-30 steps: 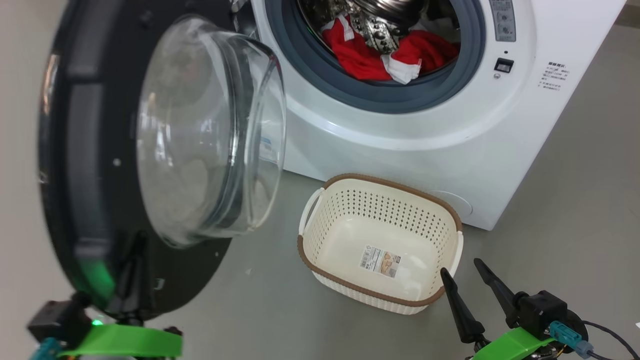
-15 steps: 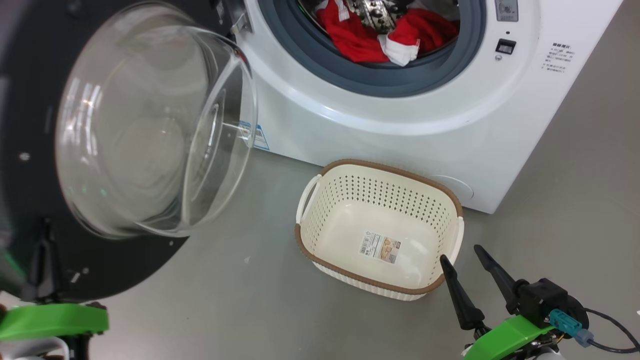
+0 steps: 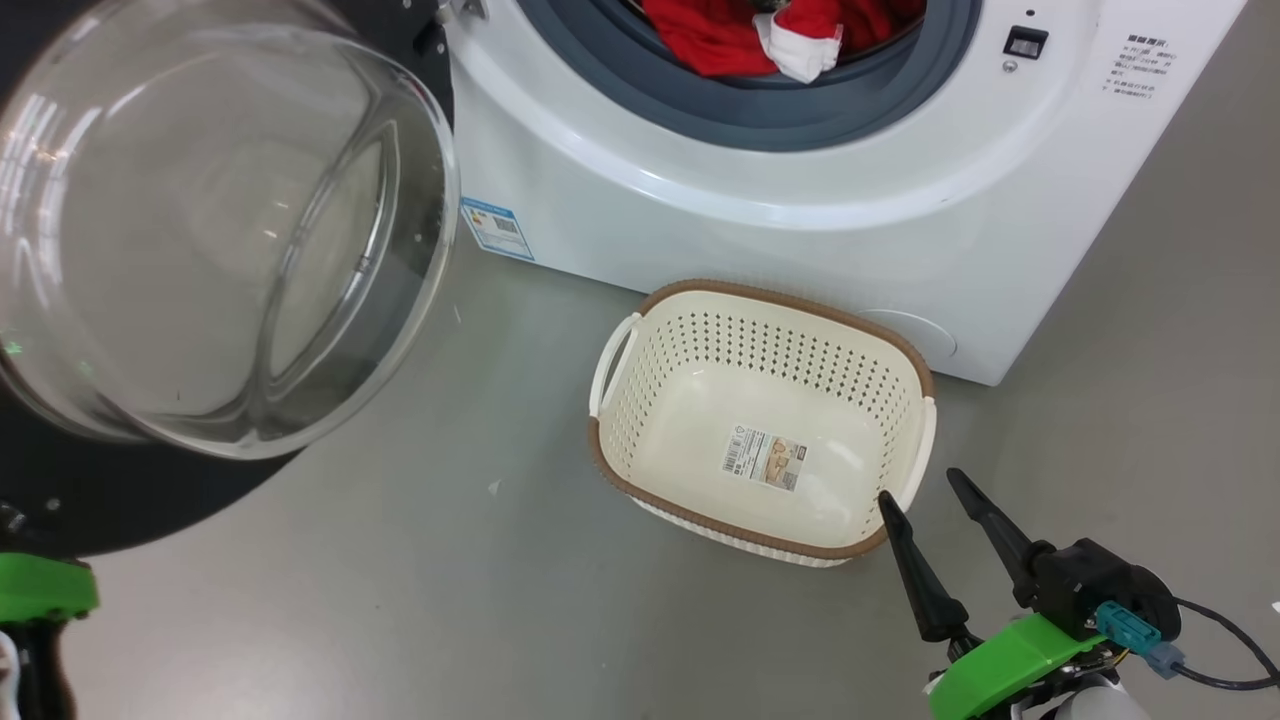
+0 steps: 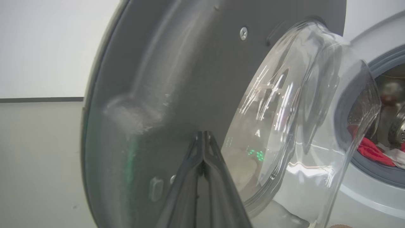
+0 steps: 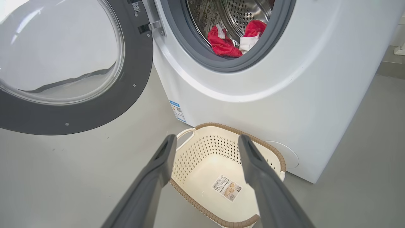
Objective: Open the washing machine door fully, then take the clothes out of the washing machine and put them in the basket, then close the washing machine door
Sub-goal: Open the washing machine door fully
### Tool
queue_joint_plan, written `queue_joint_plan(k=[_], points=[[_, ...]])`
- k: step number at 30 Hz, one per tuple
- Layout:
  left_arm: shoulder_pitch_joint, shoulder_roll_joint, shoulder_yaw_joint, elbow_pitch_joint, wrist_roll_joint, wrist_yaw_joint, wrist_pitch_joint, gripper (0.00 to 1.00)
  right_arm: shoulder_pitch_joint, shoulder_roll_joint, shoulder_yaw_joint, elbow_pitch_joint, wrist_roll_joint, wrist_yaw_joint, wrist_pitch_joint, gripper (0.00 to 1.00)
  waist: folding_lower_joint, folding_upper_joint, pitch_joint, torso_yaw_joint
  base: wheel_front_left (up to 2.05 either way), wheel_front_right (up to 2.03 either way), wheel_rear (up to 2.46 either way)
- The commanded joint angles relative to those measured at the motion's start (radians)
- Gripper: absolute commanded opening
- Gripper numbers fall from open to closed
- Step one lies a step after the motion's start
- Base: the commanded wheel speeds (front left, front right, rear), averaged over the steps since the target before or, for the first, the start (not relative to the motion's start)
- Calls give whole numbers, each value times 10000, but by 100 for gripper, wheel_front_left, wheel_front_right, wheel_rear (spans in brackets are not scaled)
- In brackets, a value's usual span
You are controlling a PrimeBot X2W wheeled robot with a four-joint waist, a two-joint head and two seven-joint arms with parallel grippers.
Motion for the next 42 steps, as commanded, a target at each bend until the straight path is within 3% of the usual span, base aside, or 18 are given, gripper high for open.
queue_joint_plan(k=[1, 8, 26, 33, 42], points=[[-387, 760, 546, 25, 147, 22, -49, 0, -241, -31, 272, -230, -159, 46, -93, 100, 0, 0, 99, -17, 0, 0, 0], [-1048, 1295, 954, 922, 152, 21, -49, 0, -380, -41, 320, -237, -212, 46, -93, 100, 0, 0, 380, -78, 0, 0, 0], [-1883, 2151, 884, 2246, 236, 20, -49, 0, -576, -75, 221, -181, -360, 46, -93, 100, 0, 0, 639, -169, 0, 0, 0], [-1629, 2192, 461, 2277, -62, 20, -49, 0, -470, -24, 208, -157, -270, 46, -93, 100, 0, 0, 270, -155, 0, 0, 0], [-568, 1675, -267, 1390, -628, 20, -49, 0, -174, 33, 96, -239, -112, 46, -93, 100, 0, 0, -409, -84, 0, 0, 0]])
